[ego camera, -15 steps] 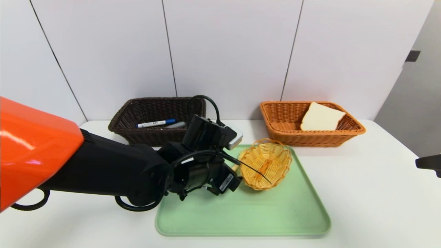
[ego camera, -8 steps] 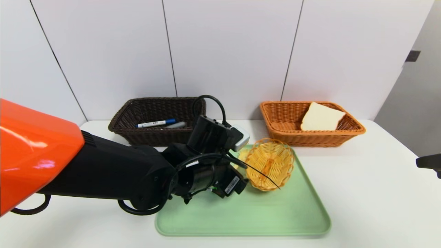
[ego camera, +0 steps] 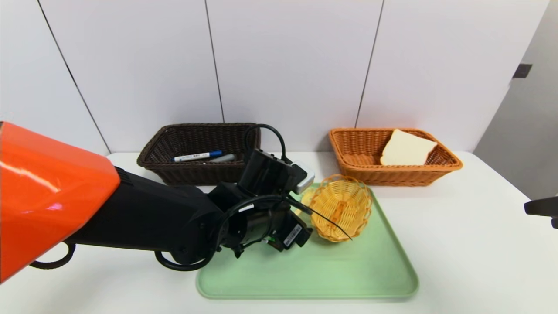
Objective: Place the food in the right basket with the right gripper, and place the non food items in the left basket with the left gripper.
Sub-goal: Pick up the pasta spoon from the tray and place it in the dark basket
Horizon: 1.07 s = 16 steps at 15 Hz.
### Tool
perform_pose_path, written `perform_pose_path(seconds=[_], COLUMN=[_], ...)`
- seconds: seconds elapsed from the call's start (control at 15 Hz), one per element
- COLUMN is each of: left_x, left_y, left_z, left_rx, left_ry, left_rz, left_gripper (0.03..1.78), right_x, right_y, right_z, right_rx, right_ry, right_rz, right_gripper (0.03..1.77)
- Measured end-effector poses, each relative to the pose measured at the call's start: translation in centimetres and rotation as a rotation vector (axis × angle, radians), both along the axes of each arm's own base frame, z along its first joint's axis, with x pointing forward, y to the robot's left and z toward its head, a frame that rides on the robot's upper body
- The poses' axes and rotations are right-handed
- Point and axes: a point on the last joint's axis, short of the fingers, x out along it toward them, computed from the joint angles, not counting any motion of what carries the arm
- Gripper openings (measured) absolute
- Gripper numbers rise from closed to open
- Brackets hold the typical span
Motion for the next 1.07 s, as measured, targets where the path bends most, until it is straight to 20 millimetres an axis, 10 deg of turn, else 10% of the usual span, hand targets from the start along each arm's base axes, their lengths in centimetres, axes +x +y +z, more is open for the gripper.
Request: perform_pose_path(seconds=[1.07], left_x=[2.9], left_y=[-0.4], left_z=[-2.2], left_rx=[0.017], left_ry=[0.020], left_rz=[0.065], left_gripper=[1.69], right_x=[-0.1], right_y=[0.0], right_z=[-0.4], right_rx=[-0.001], right_ry=[0.011], right_rz=[0.001], right_gripper=[1.70])
